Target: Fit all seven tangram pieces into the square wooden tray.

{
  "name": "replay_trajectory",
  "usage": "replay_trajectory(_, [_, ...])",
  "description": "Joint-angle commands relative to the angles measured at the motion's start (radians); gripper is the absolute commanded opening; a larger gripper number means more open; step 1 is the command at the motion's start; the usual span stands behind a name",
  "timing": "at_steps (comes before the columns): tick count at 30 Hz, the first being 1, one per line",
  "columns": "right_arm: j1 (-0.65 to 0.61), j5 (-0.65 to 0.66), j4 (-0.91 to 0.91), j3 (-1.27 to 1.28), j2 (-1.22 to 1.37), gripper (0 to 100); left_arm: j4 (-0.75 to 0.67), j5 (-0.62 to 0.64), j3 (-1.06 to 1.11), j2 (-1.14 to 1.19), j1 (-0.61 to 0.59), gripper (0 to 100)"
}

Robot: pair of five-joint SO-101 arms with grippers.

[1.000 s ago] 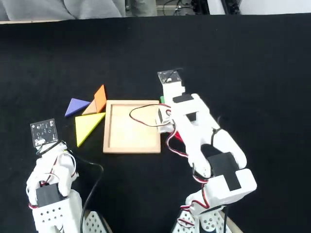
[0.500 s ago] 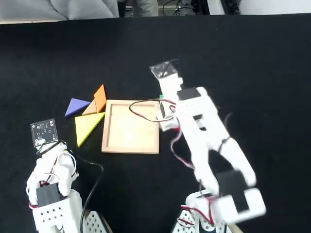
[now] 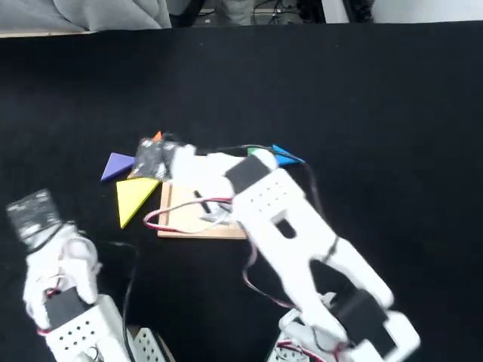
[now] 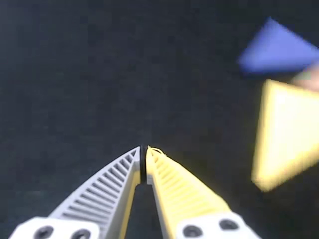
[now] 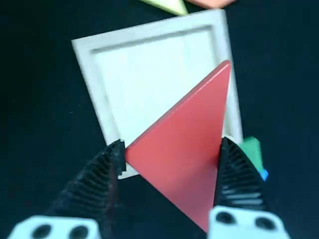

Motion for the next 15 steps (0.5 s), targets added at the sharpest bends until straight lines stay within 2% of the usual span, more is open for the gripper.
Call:
replay_trajectory(1, [-0.057, 0.181, 0.126, -0.159, 0.134, 18.7, -0.058, -0.003, 0.016, -0.008, -0.131, 3])
replay_trajectory(4, [-0.069, 0.413, 0.258, -0.272, 0.260, 18.5, -0.058, -0.003, 0.016, -0.008, -0.131, 3])
replay_trajectory(6, [-0.064, 0.514, 0.307, -0.369, 0.337, 18.4, -0.058, -0.003, 0.016, -0.008, -0.131, 3])
replay_trajectory(12, [-0.063, 0.712, 0.394, -0.627, 0.538, 18.4, -0.058, -0.003, 0.018, -0.006, -0.131, 3])
replay_trajectory(15, [-0.074, 0.753, 0.413, -0.719, 0.627, 18.4, -0.058, -0.003, 0.018, -0.006, -0.131, 3])
